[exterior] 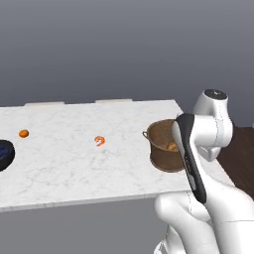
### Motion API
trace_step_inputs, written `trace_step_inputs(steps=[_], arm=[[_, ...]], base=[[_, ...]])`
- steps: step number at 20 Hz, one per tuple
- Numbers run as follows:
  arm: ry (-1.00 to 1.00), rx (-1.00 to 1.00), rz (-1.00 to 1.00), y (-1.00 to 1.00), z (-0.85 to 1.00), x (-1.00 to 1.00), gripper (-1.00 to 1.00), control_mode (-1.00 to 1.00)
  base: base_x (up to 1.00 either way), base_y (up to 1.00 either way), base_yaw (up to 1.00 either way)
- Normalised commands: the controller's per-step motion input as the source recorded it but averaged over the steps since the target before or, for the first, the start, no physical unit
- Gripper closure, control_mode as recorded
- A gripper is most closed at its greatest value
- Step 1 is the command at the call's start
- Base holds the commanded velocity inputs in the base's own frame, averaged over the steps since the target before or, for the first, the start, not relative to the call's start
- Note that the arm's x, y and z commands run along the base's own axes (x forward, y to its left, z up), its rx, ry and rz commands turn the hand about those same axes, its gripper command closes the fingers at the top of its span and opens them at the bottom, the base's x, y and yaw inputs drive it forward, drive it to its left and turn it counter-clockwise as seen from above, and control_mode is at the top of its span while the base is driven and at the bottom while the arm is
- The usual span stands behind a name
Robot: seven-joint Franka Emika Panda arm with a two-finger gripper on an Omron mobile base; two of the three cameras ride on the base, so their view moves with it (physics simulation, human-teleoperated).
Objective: Open the cabinet, pick up the bread from the cabinet and place it in the basket. Then move the basket to the dining counter.
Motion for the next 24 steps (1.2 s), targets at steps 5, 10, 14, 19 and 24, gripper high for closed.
trace_step_inputs(steps=[5,10,14,19,24], arm=[[0.0,-0.02,0.0,0.0,-0.2,1.0,1.0,-1.0],[0.05,-0.01,0.0,0.0,-0.44,1.0,1.0,-1.0],[0.09,0.0,0.0,0.0,-0.59,0.98,1.0,-1.0],[0.01,0.0,0.0,0.0,-0.57,0.64,1.0,-1.0],[0.0,0.03,0.0,-0.02,-0.51,0.44,1.0,-1.0]], base=[[0.0,0.0,0.0],[0.0,0.0,0.0],[0.0,0.0,0.0],[0.0,0.0,0.0],[0.0,0.0,0.0]])
